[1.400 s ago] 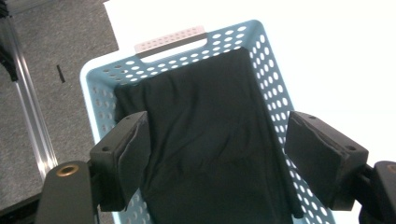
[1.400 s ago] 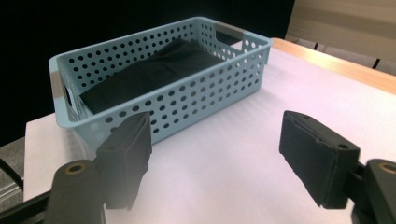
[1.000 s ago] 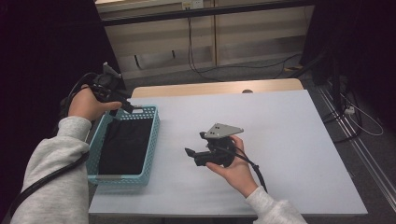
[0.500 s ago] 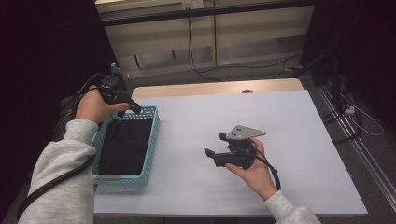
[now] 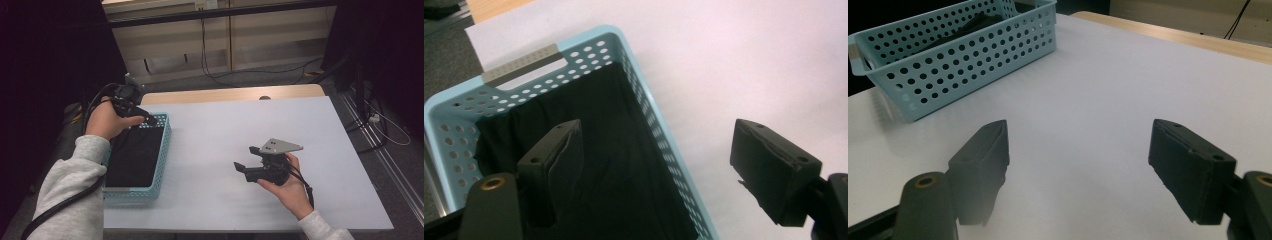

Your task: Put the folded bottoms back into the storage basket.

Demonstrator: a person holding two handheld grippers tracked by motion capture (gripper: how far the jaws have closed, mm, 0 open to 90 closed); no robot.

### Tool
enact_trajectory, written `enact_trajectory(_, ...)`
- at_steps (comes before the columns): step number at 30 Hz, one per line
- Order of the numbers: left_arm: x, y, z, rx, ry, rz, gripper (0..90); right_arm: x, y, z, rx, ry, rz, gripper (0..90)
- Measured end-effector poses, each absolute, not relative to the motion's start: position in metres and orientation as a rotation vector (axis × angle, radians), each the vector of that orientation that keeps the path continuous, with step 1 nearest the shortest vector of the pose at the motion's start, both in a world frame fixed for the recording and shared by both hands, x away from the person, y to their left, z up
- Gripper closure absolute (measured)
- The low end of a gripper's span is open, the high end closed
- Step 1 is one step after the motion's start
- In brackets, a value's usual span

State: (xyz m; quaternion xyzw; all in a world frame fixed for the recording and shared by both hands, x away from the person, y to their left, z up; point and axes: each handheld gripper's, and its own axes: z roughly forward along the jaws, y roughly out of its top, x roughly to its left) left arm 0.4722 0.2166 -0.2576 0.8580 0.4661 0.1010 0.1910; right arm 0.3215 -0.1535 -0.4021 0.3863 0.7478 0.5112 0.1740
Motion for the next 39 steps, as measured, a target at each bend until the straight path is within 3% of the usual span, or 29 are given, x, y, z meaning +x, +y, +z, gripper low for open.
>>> enact_trajectory(39, 0.445, 0.190, -0.299, 2.427, 1.201, 0.184, 19.5, 0.314, -0.192, -0.415, 1.118, 2.134, 1.422, 23.2)
